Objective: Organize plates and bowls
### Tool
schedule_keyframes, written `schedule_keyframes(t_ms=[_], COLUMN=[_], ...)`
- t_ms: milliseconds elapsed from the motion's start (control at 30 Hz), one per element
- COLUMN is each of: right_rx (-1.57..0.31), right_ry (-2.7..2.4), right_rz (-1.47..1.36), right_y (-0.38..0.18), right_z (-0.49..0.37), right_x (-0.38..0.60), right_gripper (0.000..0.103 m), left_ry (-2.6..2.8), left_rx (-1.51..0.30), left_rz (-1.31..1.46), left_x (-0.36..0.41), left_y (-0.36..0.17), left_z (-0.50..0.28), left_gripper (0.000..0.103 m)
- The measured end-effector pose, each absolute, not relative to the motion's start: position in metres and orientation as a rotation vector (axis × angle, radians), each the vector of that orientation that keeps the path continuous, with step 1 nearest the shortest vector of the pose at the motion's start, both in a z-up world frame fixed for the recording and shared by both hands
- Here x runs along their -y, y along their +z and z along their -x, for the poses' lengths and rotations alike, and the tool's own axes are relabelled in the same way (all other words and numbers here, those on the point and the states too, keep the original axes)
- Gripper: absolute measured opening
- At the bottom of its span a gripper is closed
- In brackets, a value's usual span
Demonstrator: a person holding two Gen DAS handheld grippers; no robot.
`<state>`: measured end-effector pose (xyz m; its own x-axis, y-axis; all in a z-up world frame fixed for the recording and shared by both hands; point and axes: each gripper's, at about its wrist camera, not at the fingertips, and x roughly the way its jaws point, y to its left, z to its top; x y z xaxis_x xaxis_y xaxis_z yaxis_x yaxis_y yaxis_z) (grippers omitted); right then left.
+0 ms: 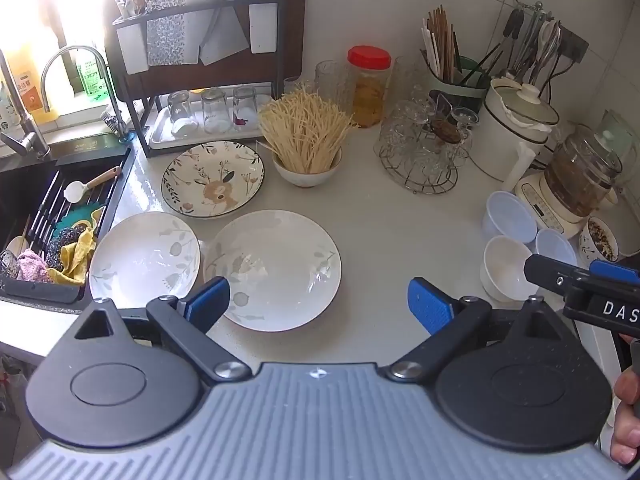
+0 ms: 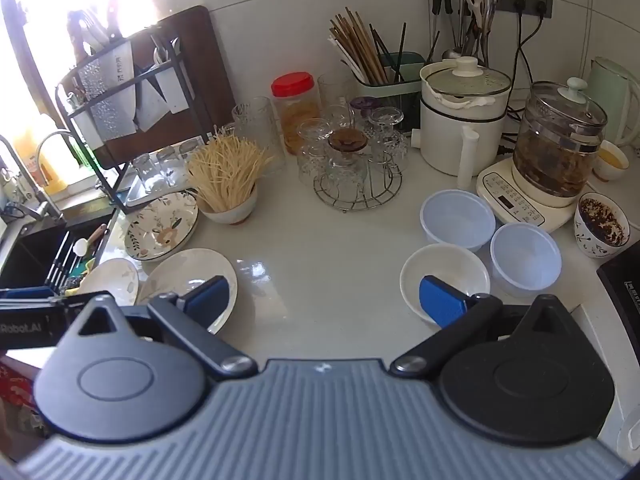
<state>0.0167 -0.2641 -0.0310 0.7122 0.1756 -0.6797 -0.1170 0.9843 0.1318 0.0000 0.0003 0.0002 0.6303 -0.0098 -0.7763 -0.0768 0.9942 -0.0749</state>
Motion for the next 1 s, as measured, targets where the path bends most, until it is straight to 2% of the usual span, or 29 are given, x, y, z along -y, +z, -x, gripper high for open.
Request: schedule_keyframes(t_ms=[1000], right_rx=[-0.768], right_ry=[0.146], right_rz=[-0.047], right_y=[-0.0314], right_z=[-0.0114], right_x=[0.2624], right_gripper=[0.103], left_ry=[0.034], left_rx=[-0.894], left_rz=[0.108], left_x=[-0.0009], left_y=[-0.0026], left_z=[0.0044], left_gripper=[0.098])
